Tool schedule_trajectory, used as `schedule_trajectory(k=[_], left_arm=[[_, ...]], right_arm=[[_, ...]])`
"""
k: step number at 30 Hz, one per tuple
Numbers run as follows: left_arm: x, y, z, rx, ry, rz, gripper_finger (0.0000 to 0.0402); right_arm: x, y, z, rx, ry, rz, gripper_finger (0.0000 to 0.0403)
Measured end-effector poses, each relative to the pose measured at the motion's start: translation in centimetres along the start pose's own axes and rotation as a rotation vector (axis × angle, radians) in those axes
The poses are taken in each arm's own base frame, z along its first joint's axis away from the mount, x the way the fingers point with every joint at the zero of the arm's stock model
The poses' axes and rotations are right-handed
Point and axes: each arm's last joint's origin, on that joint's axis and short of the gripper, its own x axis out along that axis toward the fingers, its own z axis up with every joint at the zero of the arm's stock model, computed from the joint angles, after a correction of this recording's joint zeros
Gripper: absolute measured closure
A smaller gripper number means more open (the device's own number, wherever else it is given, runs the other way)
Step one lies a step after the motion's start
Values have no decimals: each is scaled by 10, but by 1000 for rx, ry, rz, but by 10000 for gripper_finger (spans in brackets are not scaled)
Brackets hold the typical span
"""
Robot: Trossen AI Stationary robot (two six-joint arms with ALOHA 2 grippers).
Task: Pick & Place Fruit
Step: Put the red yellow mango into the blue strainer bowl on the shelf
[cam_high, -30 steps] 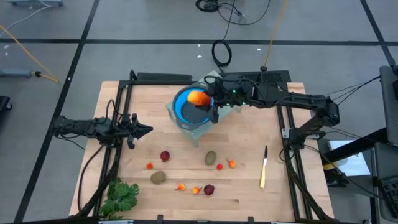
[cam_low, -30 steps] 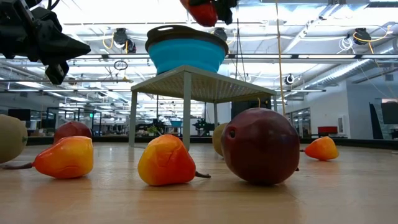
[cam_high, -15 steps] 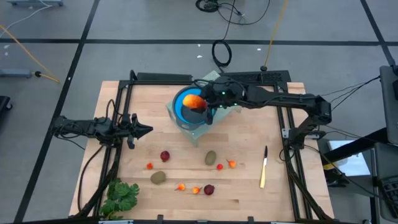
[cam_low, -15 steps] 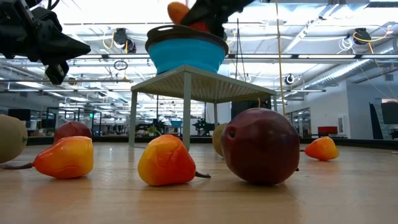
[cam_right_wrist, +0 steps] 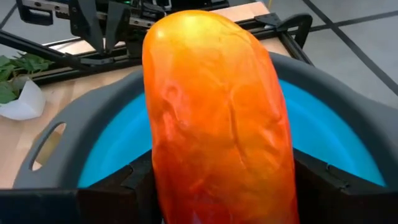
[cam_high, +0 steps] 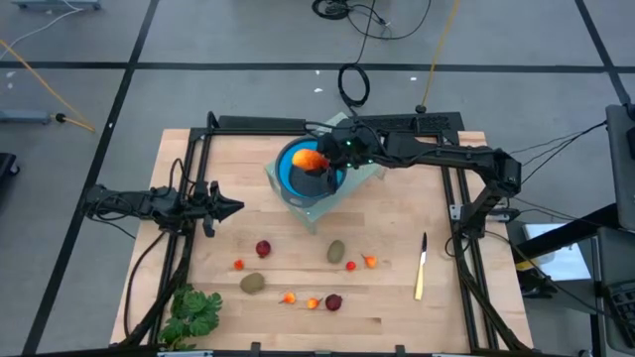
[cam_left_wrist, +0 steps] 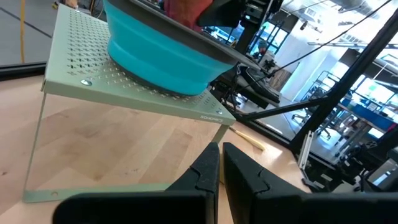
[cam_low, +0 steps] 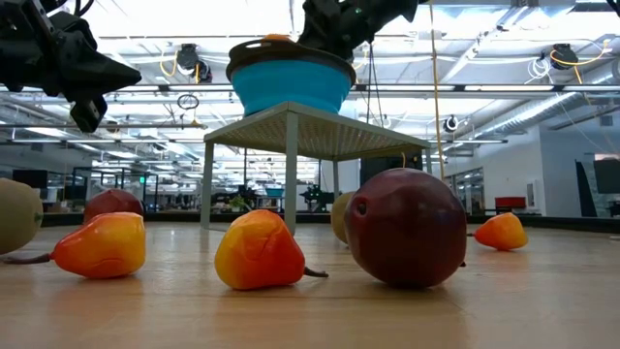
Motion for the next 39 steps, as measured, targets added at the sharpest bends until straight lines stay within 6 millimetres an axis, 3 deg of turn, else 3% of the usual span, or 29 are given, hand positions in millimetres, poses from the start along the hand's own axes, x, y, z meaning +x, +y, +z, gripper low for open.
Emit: schedule_trajectory(k=[5, 15, 29, 39], left_arm=[[0, 0, 0, 0, 0, 0, 382], [0, 0, 0, -3, 0, 0, 382], [0, 0, 0, 17, 0, 1, 382], [0, 0, 0, 21, 0, 1, 382]], right_arm=[[1, 1, 0, 26, 4, 32, 165], [25, -4, -14, 37, 70, 43, 165], [25, -4, -14, 54, 64, 44, 164], [25, -3, -14, 59, 66, 90, 136]])
